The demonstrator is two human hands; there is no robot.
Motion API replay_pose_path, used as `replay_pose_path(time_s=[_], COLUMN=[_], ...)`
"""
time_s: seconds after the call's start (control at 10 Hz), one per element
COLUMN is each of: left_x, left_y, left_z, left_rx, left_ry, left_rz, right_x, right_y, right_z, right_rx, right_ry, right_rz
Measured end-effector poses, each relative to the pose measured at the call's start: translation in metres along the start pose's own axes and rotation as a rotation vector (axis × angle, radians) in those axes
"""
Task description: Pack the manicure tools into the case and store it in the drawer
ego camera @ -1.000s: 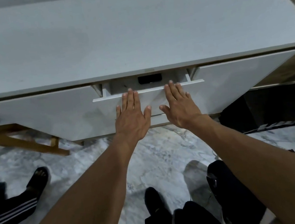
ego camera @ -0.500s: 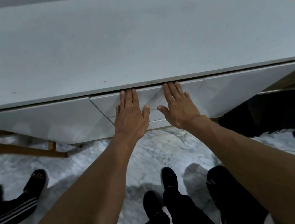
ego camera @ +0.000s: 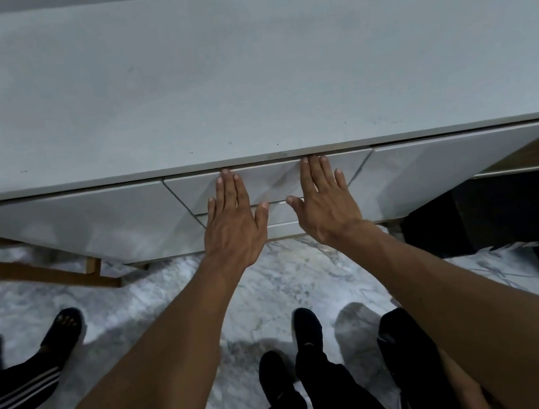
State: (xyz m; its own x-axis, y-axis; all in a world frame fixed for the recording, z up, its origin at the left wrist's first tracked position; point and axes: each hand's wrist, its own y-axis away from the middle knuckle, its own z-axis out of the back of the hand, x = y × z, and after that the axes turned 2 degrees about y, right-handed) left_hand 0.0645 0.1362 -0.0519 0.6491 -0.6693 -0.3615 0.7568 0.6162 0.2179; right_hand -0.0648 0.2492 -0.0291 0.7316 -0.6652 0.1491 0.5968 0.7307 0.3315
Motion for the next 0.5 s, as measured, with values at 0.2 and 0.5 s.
replay_pose_path(time_s=[0.2, 0.5], left_x=[-0.001, 0.006], left_y=[0.000, 0.025], left_z=[0.012, 0.052], left_rx=[0.067, 0.041], left_ry=[0.004, 0.090], left_rz=[-0.003, -0.030], right_x=[-0.004, -0.004], right_y=[0.002, 0.029], right_z=[0.004, 0.056], right_rx=[0.021, -0.095], right_ry=[-0.006, -0.170], right_rz=[0.027, 0.028])
